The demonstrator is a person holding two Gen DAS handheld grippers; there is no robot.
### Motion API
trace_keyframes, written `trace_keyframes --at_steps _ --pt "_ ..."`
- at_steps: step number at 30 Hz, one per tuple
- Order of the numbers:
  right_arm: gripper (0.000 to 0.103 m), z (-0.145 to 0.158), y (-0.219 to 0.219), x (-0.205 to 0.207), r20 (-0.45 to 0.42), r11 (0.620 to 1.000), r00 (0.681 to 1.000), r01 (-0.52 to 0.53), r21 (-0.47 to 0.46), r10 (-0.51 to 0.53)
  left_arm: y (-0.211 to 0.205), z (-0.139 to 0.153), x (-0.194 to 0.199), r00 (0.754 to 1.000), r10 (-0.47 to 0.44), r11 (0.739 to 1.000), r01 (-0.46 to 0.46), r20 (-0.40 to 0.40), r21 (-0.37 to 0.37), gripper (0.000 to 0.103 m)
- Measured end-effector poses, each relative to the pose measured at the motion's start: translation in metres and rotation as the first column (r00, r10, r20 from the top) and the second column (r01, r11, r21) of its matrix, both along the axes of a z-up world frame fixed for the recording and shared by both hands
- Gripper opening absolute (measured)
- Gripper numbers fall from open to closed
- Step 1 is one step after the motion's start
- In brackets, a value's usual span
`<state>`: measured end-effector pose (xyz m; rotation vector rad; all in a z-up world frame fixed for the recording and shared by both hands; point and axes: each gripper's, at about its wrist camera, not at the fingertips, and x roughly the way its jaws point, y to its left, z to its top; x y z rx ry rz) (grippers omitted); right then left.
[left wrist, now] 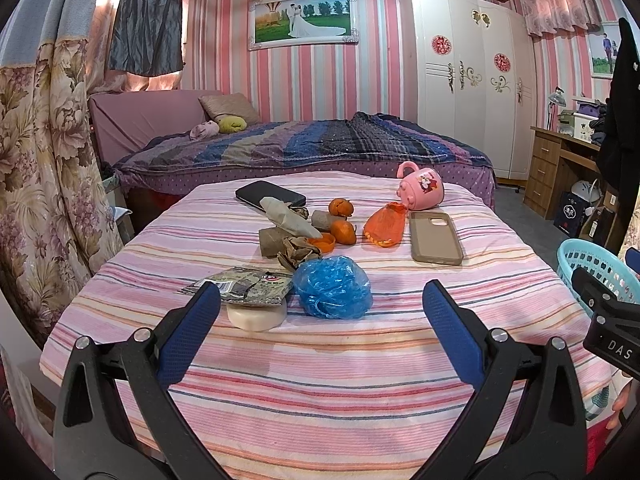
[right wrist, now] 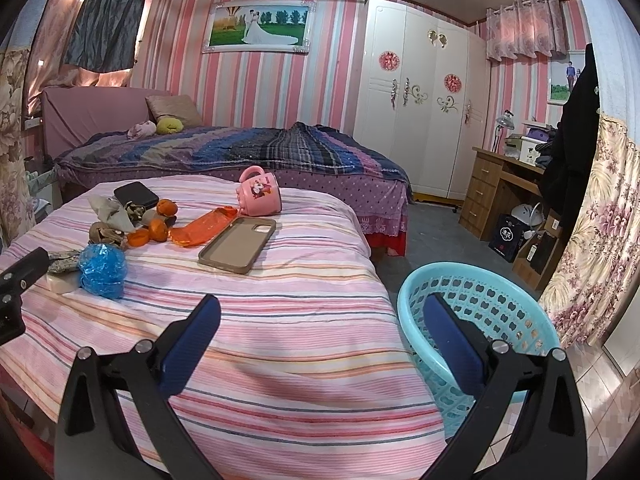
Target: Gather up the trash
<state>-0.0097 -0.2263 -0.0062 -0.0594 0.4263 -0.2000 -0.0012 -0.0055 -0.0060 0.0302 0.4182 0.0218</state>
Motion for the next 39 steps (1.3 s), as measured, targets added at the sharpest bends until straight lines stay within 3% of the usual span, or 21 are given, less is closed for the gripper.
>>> trace_keyframes --at_steps 18,23,27,31,39 --pt "0.099 0.020 0.006 0.018 0.003 1.000 1.000 0.000 0.016 0.000 0.022 0.014 0.010 1.000 0.006 1.000 -0.006 -0.019 -0.013 0.098" --pt "0.099 0.034 0.009 0.032 0.015 0.999 1.000 -0.022 0.041 0.021 0.040 0.030 0.019 0.999 0.033 0.999 -0.033 0.001 -0.012 0.098" --pt "0.099 0.036 0.019 0.053 -0.012 0.998 0.999 -0.045 0.050 0.046 0.055 0.042 0.030 0.998 0.054 0.998 -0.054 0.028 0.016 0.098" --pt "0.099 0.038 0.026 0.071 -0.052 0.995 0.997 -0.061 0.079 0.065 0.080 0.053 0.045 0.996 0.083 0.997 -0.083 0.032 -0.010 0.098" --pt "0.099 0.049 0.045 0.099 -0.023 0.989 0.995 -0.096 0.110 0.099 0.133 0.038 0.077 0.982 0.189 0.981 -0.189 -0.018 -0.042 0.098"
